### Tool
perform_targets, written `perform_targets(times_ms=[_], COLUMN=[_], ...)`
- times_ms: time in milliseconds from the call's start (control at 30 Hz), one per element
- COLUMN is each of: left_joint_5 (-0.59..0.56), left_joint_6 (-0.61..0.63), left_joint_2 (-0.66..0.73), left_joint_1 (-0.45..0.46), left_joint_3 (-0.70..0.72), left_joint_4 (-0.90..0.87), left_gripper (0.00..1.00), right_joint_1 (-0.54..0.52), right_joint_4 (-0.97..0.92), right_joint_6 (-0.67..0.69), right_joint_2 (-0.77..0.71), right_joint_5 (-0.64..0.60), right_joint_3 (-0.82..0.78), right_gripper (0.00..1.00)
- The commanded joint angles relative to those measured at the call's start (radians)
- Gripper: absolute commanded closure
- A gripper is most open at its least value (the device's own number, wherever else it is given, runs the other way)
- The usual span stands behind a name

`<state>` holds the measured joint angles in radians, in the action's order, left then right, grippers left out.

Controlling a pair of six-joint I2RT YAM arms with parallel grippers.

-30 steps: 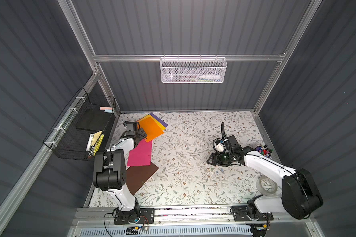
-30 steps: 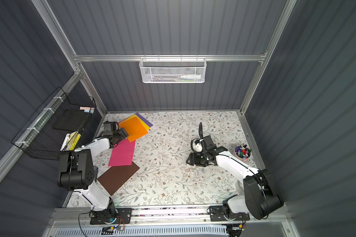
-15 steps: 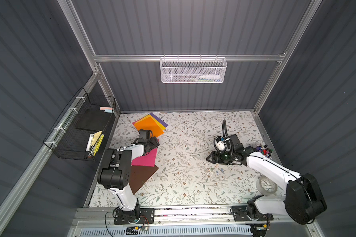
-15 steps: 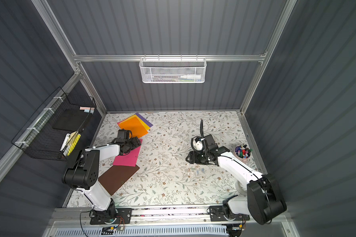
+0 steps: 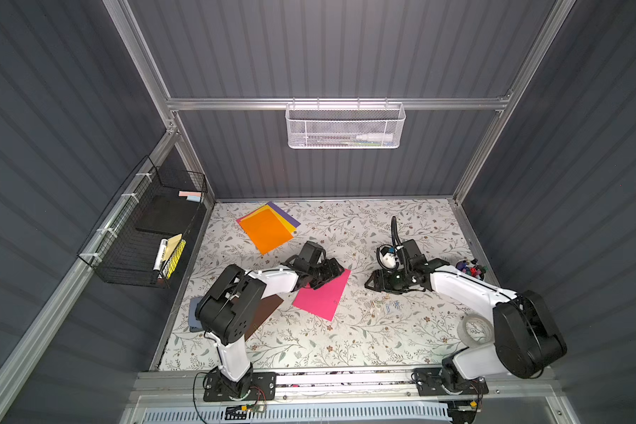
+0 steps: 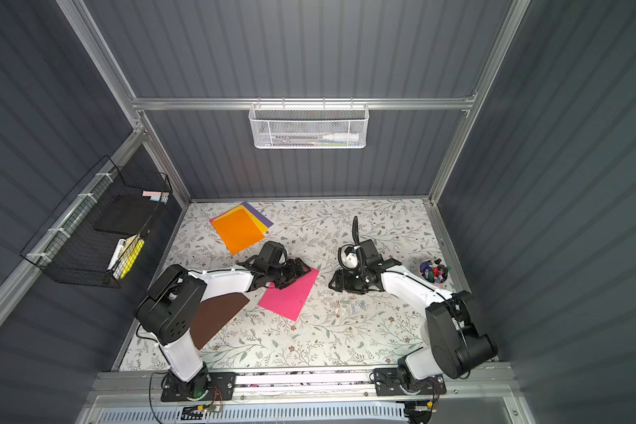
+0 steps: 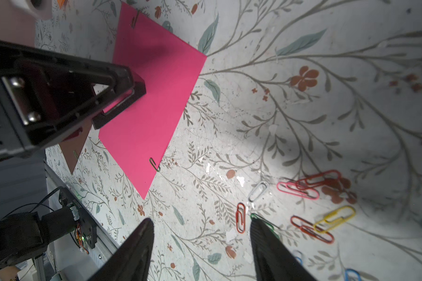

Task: Unclip the paperclips from the documents
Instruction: Move the document to the center of the board, then adjust the document at the center of the board.

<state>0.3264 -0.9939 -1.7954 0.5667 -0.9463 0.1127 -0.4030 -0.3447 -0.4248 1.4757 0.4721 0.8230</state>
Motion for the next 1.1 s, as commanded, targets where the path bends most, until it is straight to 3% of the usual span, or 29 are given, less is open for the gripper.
perform_targets(times_ms=[0, 200, 367, 600, 867, 1067], left_joint_5=[-0.007, -0.216, -0.270, -0.263, -0.187, -0.083], left_joint_6=[-0.004, 0.177, 0.288, 0.339, 0.381, 0.333], left_joint_2=[0.021, 0.114, 0.160, 0.221, 0.222, 0.239], left_joint_1=[0.005, -0.005, -0.055, -0.102, -0.101, -0.095], left_joint_3=[-0.103, -0.235, -0.107, 0.031, 0.113, 0.198], left_joint_4=[-0.075, -0.320, -0.365, -0.345, -0.324, -0.278], left_gripper=[0.12, 0.08, 0.14, 0.26, 0.29, 0.31], right_joint_1=[-0.007, -0.042, -0.112, -0.177, -0.184, -0.183], right_joint_4=[0.074, 0.162, 0.161, 0.157, 0.169, 0.168], right_joint_6=[-0.063, -0.166, -0.230, -0.330, -0.362, -0.332], right_joint_2=[0.037, 0.108, 0.194, 0.310, 0.403, 0.478], right_joint_5=[0.013, 0.011, -0.043, -0.105, -0.117, -0.070], right_joint_3=[0.021, 0.036, 0.101, 0.164, 0.237, 0.337], right_gripper=[0.33, 0.29, 0.24, 0.23, 0.22, 0.22])
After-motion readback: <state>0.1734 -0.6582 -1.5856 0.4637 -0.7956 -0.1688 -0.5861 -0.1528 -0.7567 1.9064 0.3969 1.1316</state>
